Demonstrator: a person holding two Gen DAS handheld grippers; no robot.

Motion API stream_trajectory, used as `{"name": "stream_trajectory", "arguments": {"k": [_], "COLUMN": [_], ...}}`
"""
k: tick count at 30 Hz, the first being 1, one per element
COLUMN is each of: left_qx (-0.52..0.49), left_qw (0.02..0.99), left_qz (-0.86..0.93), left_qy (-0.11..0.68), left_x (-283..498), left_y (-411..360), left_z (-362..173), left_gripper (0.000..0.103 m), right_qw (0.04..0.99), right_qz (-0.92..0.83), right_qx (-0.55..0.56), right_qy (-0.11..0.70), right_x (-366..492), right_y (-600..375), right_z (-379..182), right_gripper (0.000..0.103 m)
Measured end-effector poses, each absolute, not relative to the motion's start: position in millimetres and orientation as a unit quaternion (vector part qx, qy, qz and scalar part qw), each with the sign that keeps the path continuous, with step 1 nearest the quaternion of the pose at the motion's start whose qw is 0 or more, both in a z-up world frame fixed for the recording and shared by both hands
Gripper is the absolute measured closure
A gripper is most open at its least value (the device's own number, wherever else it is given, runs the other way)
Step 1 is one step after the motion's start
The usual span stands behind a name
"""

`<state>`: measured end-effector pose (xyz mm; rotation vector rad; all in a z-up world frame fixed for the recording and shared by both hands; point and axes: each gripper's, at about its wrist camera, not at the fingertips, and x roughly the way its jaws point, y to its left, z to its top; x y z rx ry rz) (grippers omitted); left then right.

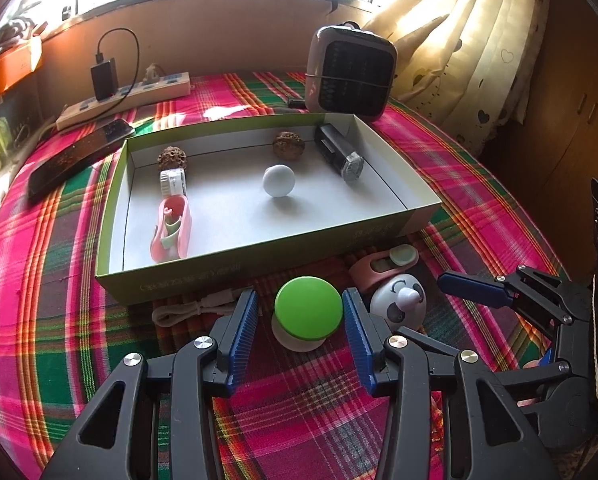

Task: Organize objects
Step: 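Move the left tool to the green-capped mushroom while the right tool approaches the white panda figure, then close the left tool on the green mushroom while the right tool grasps the panda figure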

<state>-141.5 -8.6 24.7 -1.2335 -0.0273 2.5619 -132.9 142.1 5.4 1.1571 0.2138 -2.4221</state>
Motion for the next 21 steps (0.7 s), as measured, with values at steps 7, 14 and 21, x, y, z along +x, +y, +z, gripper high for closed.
{"name": "stream_trajectory", "arguments": {"k": [7, 14, 21], "left_qx": [-0.434, -0.441, -0.439], "left_qw": [0.149, 0.151, 0.152], "left_qz": [0.888, 0.884, 0.885], "left_qy": [-0.024, -0.03, -0.027], "left_x": [-145.0, -148.0, -147.9], "left_y": [-11.0, -11.7, -11.1], "left_z": [23.8, 21.4, 22.6], "left_gripper": [0.061, 0.061, 0.068], "right_qw": [0.223, 0.218, 0.215], "right_qz": [-0.872, -0.873, -0.874], "right_qx": [0.426, 0.425, 0.424], "right_qy": [0.092, 0.102, 0.103], "right_x": [-138.0, -143.2, -143.3], "right_y": [136.4, 134.4, 136.0], "right_z": [2.6, 2.3, 2.5], "right_gripper": [0.042, 0.042, 0.042]}}
